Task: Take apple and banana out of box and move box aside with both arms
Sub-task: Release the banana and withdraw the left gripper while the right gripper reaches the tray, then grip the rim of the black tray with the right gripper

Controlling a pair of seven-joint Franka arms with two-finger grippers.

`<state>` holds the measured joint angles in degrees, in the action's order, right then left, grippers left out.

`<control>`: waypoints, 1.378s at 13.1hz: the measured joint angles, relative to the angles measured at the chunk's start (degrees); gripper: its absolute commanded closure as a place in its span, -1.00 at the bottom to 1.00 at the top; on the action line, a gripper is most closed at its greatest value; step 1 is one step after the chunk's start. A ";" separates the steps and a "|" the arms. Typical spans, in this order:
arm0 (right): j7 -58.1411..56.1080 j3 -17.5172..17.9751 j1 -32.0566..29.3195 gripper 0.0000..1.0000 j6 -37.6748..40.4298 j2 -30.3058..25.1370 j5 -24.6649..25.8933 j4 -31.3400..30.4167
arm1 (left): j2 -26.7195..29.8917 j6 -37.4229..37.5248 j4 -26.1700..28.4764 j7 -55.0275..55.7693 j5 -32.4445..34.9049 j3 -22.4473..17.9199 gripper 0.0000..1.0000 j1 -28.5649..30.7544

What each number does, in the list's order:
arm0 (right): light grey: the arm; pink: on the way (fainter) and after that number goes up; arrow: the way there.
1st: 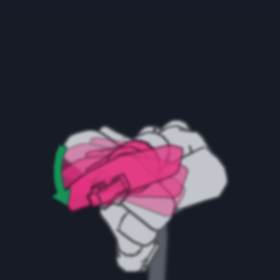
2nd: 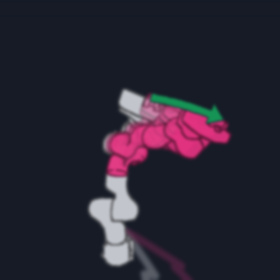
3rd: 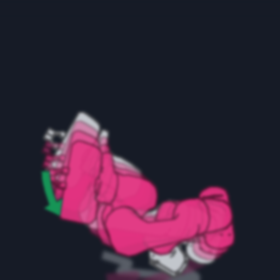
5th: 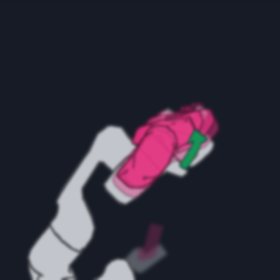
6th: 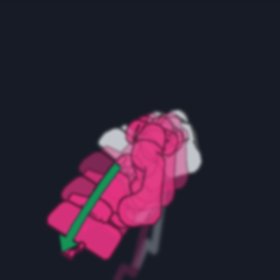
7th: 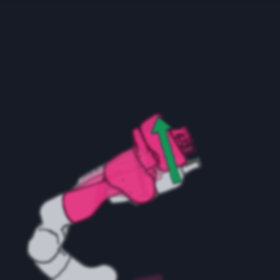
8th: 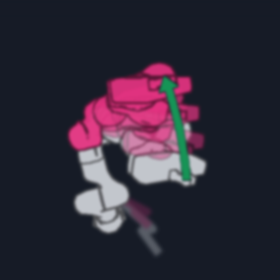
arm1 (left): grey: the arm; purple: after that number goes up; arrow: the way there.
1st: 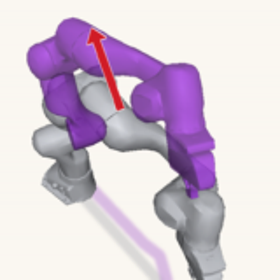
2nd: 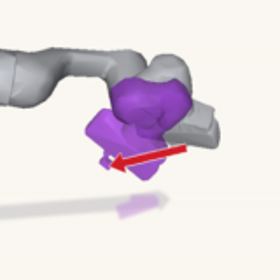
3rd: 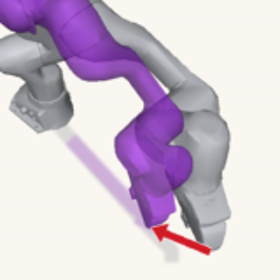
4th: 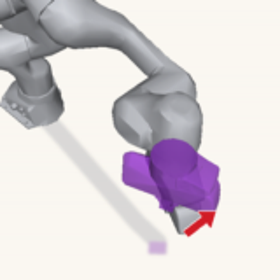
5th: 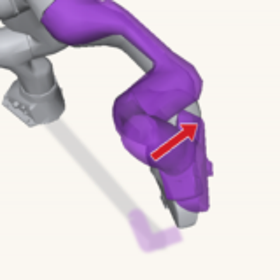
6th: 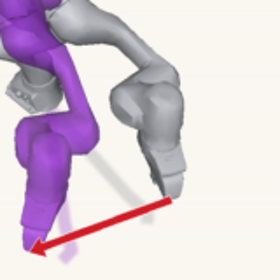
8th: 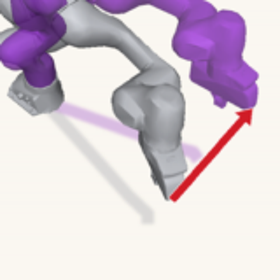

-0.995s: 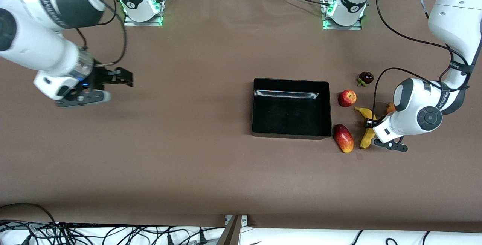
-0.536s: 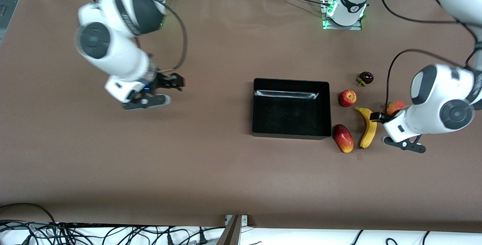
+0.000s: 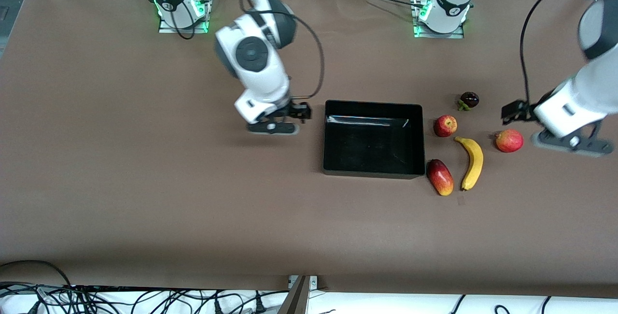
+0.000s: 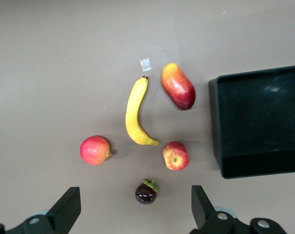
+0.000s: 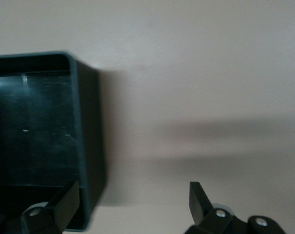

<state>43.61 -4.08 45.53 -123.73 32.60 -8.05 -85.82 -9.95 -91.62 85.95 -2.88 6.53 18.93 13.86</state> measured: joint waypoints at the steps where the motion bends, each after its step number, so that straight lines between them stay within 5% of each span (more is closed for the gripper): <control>1: 2.08 -0.03 1.37 -0.97 -0.85 2.21 0.01 2.21 | 2.28 0.26 0.61 0.00 -1.70 -5.26 -1.00 -4.20; 4: 6.16 -0.24 4.29 -0.97 -4.08 7.95 0.36 6.20 | 7.95 0.30 5.11 0.04 -2.82 -14.42 -1.00 -11.94; 7: 7.25 -0.47 5.40 -0.80 -7.85 12.03 2.01 7.11 | 10.33 -0.78 8.93 0.04 -3.12 -16.33 -1.00 -13.46; 9: 7.26 -0.58 5.51 -0.22 -9.00 14.46 2.43 8.23 | 10.29 -1.17 9.42 0.03 -3.13 -16.39 -1.00 -13.49; 12: 7.29 -0.59 5.78 0.96 -9.18 16.64 3.88 10.27 | 10.29 -1.39 9.63 0.03 -3.13 -16.39 -1.00 -13.66; 18: 7.55 -1.02 5.86 1.00 -9.16 16.91 4.08 10.88 | 10.29 -1.46 9.64 0.03 -3.13 -16.39 -1.00 -13.87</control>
<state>51.17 -5.10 51.39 -132.88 49.51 -3.97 -74.94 0.35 -93.08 95.60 -2.85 3.41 2.54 -0.01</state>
